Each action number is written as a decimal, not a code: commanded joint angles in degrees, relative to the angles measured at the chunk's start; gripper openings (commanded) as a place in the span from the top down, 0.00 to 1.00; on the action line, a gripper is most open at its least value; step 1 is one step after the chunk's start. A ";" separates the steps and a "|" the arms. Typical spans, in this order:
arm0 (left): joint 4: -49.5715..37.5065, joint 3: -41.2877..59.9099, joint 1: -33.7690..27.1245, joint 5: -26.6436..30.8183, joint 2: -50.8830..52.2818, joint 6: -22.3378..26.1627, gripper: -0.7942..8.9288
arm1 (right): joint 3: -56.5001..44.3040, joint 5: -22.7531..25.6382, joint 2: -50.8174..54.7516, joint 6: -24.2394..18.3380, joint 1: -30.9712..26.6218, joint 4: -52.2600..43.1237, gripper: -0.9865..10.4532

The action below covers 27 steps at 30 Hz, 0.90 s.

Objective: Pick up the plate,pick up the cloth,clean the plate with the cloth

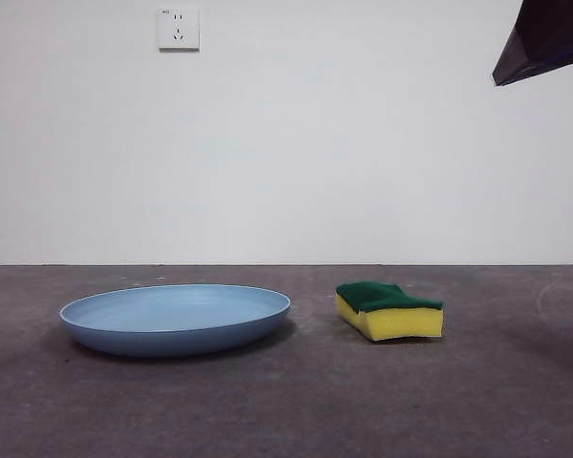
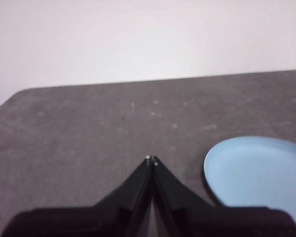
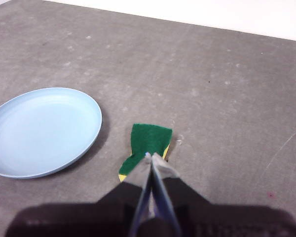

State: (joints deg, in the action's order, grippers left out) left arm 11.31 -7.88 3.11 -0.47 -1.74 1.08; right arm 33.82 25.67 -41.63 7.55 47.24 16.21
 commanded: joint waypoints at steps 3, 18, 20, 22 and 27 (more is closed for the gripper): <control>-0.85 3.87 -0.72 -0.07 1.64 0.46 0.92 | -0.22 0.20 0.07 0.55 0.02 -0.52 0.91; -0.94 7.72 -2.14 0.17 1.64 -1.53 0.92 | -0.22 0.20 0.07 0.55 0.02 -0.52 0.91; -1.03 7.67 -2.10 0.09 1.62 -1.95 0.92 | -0.22 0.20 0.07 0.55 0.02 -0.52 0.91; -0.94 7.67 -2.10 0.15 1.62 -1.97 0.92 | -0.22 0.20 0.07 0.55 0.00 -0.52 0.91; -0.94 7.67 -2.10 0.17 1.62 -1.95 0.92 | -0.22 0.20 0.07 0.57 0.02 -0.52 0.91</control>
State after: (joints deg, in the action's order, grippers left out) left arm 10.55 -0.99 1.21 -0.43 -0.27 -0.60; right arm 33.82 25.67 -41.63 7.55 47.24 16.21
